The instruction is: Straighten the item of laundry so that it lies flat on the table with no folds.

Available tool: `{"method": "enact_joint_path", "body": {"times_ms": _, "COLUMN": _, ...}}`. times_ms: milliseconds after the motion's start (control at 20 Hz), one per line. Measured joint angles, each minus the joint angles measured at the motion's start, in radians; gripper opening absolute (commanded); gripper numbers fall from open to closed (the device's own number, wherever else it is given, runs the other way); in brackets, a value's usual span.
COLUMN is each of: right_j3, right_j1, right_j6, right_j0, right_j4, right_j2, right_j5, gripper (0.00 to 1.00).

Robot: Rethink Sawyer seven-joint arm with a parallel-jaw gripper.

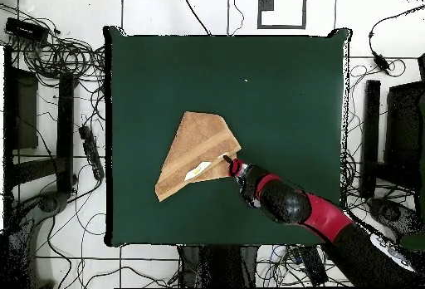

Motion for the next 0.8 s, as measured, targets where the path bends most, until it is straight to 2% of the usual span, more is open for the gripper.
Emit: {"method": "enact_joint_path", "body": {"times_ms": 800, "right_j3": 0.076, "right_j1": -0.044, "right_j6": 0.000, "right_j0": -0.051, "right_j4": -0.033, "right_j2": -0.019, "right_j5": -0.028, "gripper": 1.00}}
